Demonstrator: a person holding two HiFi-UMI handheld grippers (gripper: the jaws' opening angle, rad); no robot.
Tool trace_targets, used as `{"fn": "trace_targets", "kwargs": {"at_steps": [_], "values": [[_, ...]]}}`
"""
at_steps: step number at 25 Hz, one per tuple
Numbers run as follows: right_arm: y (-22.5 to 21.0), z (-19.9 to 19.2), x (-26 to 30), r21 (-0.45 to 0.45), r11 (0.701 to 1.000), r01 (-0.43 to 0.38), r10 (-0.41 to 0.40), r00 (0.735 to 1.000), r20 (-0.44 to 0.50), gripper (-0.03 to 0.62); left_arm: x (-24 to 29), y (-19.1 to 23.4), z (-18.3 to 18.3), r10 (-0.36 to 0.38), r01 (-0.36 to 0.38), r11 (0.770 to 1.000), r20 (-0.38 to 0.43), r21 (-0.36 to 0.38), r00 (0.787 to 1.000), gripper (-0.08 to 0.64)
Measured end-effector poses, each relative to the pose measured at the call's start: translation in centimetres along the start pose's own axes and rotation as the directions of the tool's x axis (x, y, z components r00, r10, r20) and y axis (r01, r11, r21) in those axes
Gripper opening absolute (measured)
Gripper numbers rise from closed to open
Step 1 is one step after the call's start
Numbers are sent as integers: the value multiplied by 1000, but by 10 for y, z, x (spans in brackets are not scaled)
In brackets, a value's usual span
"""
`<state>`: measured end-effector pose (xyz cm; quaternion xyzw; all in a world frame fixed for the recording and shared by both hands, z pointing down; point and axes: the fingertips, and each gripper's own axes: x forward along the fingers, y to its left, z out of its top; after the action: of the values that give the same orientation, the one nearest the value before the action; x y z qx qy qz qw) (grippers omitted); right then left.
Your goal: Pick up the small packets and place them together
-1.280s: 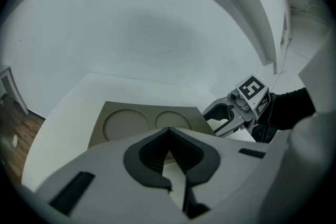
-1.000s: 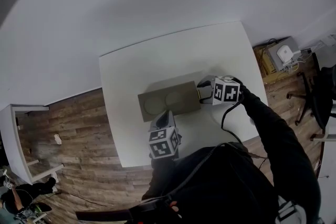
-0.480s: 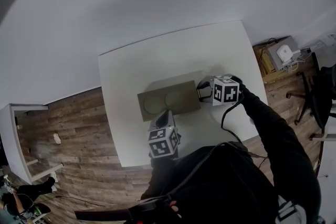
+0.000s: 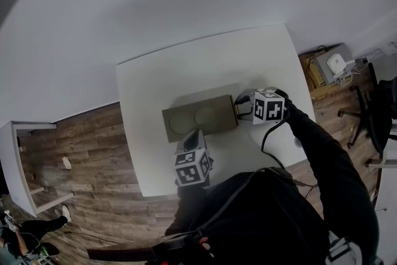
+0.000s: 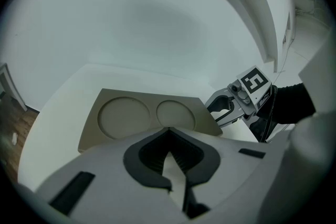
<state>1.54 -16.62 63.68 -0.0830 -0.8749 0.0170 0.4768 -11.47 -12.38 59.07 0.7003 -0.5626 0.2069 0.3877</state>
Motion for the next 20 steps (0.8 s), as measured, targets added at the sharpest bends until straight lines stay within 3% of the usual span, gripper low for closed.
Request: {"fn": "trace_targets", "kwargs": {"at_steps": [20], "values": [[-4, -22, -13, 19, 1000, 12, -12, 1000, -28, 164, 4, 0, 4, -6, 6, 1000, 17, -25, 1000, 0]]}}
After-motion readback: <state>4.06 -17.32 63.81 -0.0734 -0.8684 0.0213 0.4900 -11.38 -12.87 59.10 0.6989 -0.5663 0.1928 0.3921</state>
